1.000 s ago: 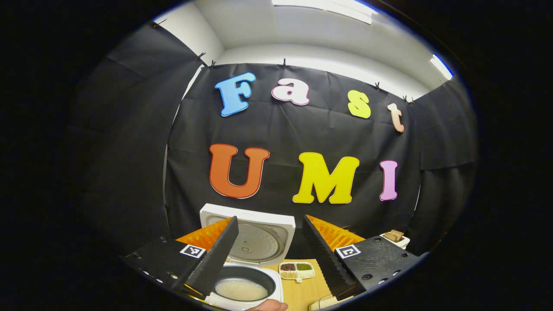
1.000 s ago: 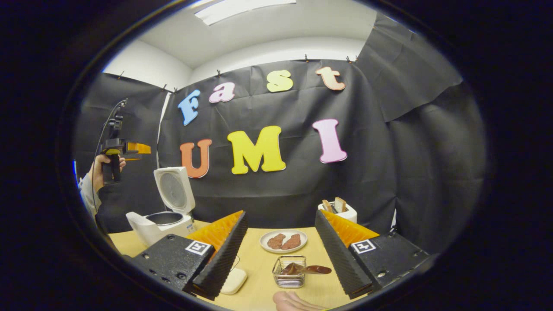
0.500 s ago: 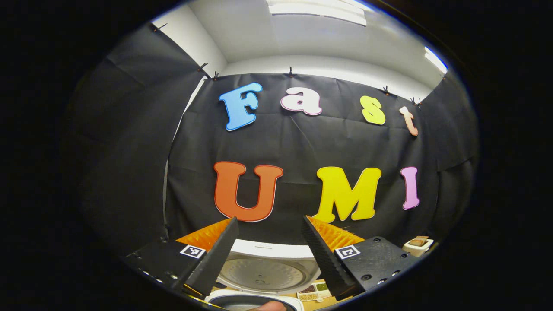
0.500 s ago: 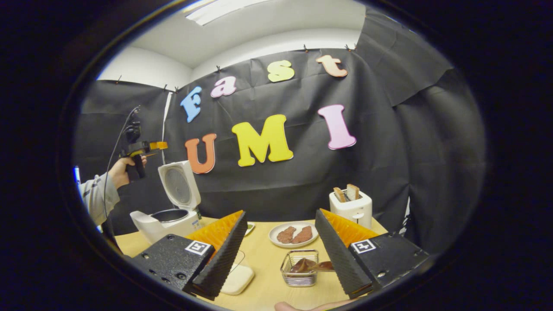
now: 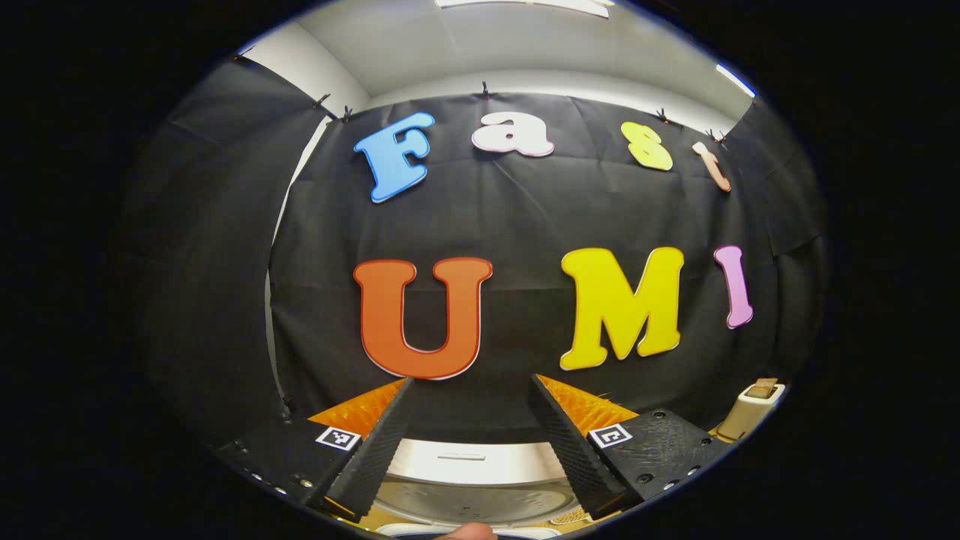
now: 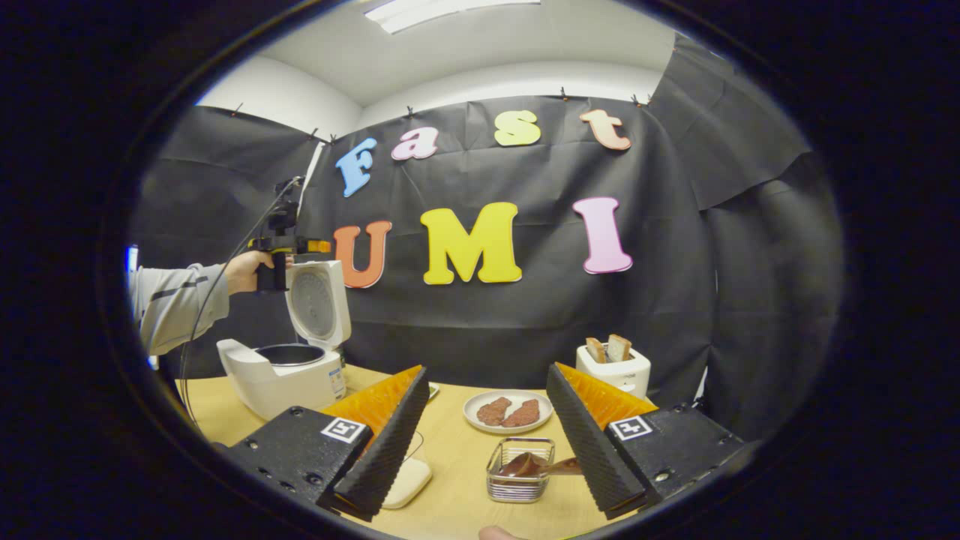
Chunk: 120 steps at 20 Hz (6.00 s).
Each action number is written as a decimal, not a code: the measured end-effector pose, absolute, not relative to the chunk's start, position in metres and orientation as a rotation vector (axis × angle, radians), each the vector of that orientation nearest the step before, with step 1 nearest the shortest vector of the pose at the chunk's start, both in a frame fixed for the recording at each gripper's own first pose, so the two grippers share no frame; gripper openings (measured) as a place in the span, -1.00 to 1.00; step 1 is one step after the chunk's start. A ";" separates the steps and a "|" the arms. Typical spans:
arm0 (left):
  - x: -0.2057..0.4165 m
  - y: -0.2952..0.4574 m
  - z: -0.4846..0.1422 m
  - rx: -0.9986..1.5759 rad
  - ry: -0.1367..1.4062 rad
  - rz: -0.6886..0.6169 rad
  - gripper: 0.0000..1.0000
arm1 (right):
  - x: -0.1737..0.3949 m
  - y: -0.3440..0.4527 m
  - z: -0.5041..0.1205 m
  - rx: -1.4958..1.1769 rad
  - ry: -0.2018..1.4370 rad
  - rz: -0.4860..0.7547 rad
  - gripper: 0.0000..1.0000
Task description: Close the left gripper, press the button to open the rice cooker; take a wooden spoon from the chopstick holder with the right hand, scoop a spoonful of rice and pour it into the rice cooker, then put the wooden spoon back into the chopstick holder.
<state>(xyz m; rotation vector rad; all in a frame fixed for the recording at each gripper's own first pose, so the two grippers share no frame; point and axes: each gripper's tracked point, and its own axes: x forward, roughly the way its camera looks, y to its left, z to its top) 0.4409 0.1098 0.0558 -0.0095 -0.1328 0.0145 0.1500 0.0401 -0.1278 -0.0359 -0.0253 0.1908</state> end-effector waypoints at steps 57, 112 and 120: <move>0.234 0.102 -0.165 -0.011 0.422 -0.028 0.94 | 0.086 0.101 -0.135 0.078 0.020 0.271 1.00; 0.015 -0.051 -0.015 0.073 -0.147 -0.148 0.90 | 0.048 -0.005 -0.074 -0.102 -0.029 -0.103 0.93; 0.023 -0.044 -0.029 0.108 -0.111 -0.108 0.91 | 0.054 -0.008 -0.077 -0.102 -0.041 -0.106 0.93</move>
